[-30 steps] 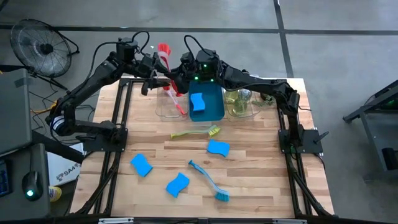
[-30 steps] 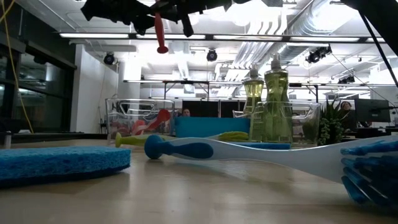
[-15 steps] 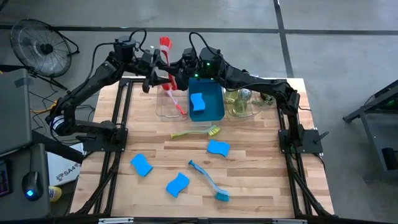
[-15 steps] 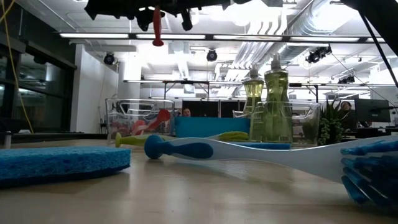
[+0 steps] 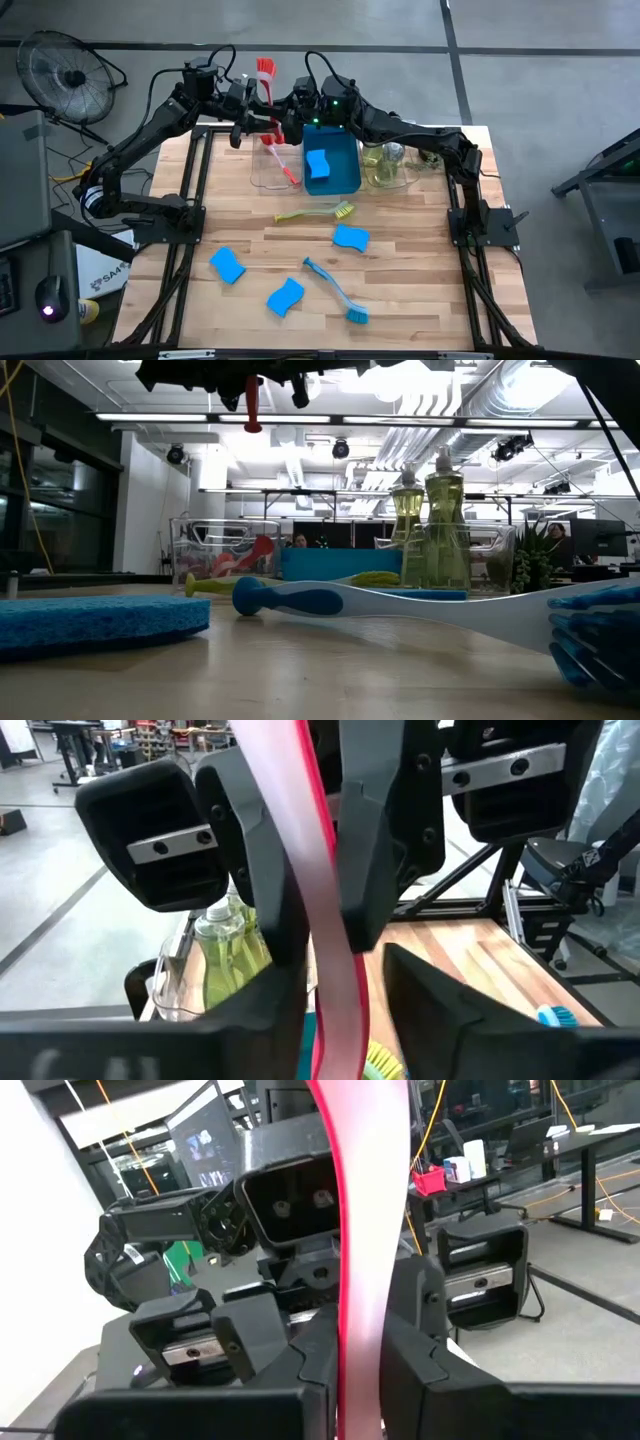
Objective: Pick & Place Kitchen Sink Supplies
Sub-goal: Put the red dish brush into the left transparent bin
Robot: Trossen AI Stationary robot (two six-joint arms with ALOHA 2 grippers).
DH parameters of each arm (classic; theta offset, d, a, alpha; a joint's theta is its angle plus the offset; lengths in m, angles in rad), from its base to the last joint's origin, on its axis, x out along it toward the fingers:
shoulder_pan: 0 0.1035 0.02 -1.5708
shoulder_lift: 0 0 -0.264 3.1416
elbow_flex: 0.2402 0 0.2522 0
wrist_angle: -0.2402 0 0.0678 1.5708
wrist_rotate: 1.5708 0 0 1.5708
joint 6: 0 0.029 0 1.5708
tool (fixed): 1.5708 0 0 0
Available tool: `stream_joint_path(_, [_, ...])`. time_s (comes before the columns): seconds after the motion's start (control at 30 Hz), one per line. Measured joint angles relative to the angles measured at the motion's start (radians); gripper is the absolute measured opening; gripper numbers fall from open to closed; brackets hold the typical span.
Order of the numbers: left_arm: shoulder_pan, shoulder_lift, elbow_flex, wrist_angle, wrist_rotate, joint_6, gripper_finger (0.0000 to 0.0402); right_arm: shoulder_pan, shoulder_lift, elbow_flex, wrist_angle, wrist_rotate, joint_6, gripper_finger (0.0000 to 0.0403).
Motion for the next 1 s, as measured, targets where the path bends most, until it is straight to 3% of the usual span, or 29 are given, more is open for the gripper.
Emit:
stream_joint_path(0.2, [0.0,0.0,0.0,-0.004,0.008,-0.001,0.0055,0.001,0.0,0.0,-0.003,-0.008,0.0,0.0037])
stream_joint_path(0.5, [0.0,0.0,0.0,-0.003,0.016,0.005,0.0055,0.004,0.0,0.0,-0.004,-0.012,0.005,0.0045])
stream_joint_path(1.0, [0.002,0.0,0.0,-0.021,0.017,0.013,0.0057,-0.03,-0.003,0.0,-0.006,-0.077,0.14,0.0144])
